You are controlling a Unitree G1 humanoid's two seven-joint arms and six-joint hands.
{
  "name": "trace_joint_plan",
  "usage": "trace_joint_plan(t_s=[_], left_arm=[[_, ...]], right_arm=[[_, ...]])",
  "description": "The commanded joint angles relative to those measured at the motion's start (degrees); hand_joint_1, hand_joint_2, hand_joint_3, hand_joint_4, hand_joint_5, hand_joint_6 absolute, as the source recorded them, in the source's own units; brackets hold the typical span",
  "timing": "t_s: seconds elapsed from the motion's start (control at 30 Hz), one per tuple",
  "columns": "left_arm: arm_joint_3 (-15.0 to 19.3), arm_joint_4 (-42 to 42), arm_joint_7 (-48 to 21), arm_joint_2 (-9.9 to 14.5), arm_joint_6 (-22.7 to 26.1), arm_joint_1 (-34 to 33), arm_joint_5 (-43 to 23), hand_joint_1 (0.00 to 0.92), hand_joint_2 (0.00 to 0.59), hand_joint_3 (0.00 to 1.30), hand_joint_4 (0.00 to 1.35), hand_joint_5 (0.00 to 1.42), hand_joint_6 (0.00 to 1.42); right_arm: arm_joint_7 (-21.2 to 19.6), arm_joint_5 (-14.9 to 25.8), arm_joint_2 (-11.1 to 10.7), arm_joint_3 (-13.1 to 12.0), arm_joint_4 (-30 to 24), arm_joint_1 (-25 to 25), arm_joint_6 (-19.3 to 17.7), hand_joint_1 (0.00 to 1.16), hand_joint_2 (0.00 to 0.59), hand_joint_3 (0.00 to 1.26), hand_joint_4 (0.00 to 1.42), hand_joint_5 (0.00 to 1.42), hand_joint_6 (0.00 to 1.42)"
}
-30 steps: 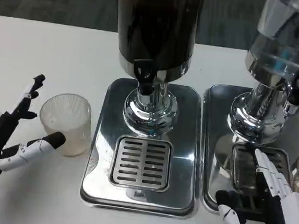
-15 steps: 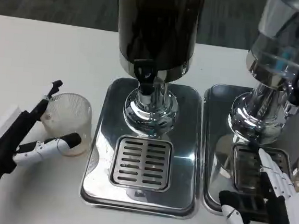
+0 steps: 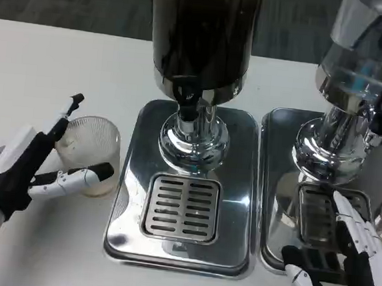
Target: Grasp the cup under the faucet to collect the drink, then remove the cup.
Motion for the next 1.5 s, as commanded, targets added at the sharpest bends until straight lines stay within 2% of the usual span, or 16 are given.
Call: trace_joint_plan(t_s=[0.03,0.13,0.4,0.6,0.7,0.83,1.07,1.5], left_arm=[[-0.92,0.29,3.16,-0.53,-0.22,0.38,1.68,0.165,0.001,0.00,0.05,0.30,0.50],[-0.38,0.72,4.63,-0.93,-1.43,0.61,0.90,0.174,0.001,0.00,0.09,0.37,0.59],[0.85,3.57,2.64,-1.62,-3.72,0.30,-3.11,0.186,0.000,0.00,0.10,0.39,0.61],[1.56,4.90,0.48,-1.88,-4.74,-0.01,-4.81,0.186,0.000,0.00,0.06,0.36,0.53],[1.85,5.45,-0.94,-1.93,-5.27,-0.18,-5.42,0.179,0.001,0.00,0.01,0.27,0.37],[1.82,6.45,-3.80,-2.14,-4.44,-0.69,-6.60,0.157,0.000,0.00,0.00,0.17,0.30],[1.57,7.89,-6.33,-3.06,-3.32,-1.73,-7.61,0.156,0.000,0.00,0.00,0.17,0.29],[3.65,10.64,-14.17,-4.97,-3.79,-2.73,-13.38,0.156,0.000,0.00,0.00,0.19,0.31]], right_arm=[[0.60,0.18,-0.21,-0.38,-0.42,0.19,-0.08,0.32,0.309,0.09,0.09,0.10,0.08],[0.87,0.19,-0.26,-0.36,-0.33,-0.12,-0.10,0.32,0.310,0.09,0.09,0.10,0.08],[1.04,0.13,-0.11,-0.18,-0.21,-0.30,-0.27,0.34,0.307,0.11,0.09,0.11,0.08],[1.34,0.37,-0.18,-0.27,-0.12,-0.43,-0.26,0.33,0.309,0.11,0.09,0.11,0.08],[1.48,0.41,-0.28,-0.32,-0.20,-0.41,-0.30,0.33,0.310,0.11,0.09,0.11,0.08],[1.98,0.89,-0.62,-0.72,-0.48,-0.20,-0.37,0.33,0.310,0.11,0.09,0.11,0.08],[2.44,0.73,-0.74,-1.11,-0.92,-0.14,-0.40,0.33,0.310,0.11,0.09,0.11,0.08],[2.76,0.86,-0.51,-1.20,-1.23,0.26,-0.46,0.33,0.311,0.11,0.09,0.11,0.09]])
